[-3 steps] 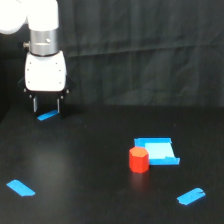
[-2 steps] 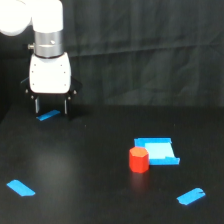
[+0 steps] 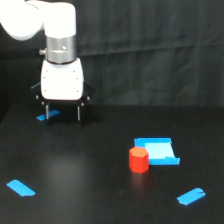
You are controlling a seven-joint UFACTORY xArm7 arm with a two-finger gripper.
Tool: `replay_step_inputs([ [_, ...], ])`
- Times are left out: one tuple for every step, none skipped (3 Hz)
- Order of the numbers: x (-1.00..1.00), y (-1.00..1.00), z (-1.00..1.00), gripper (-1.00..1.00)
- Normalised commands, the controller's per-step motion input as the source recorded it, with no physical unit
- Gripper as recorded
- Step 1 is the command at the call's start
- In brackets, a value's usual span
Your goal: Pick up the red object from the table
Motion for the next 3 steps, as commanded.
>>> replay_step_inputs([
  [0.99, -0.91, -0.16, 1.0],
  [1.0, -0.91, -0.3, 1.0],
  [0.99, -0.88, -0.37, 1.0],
])
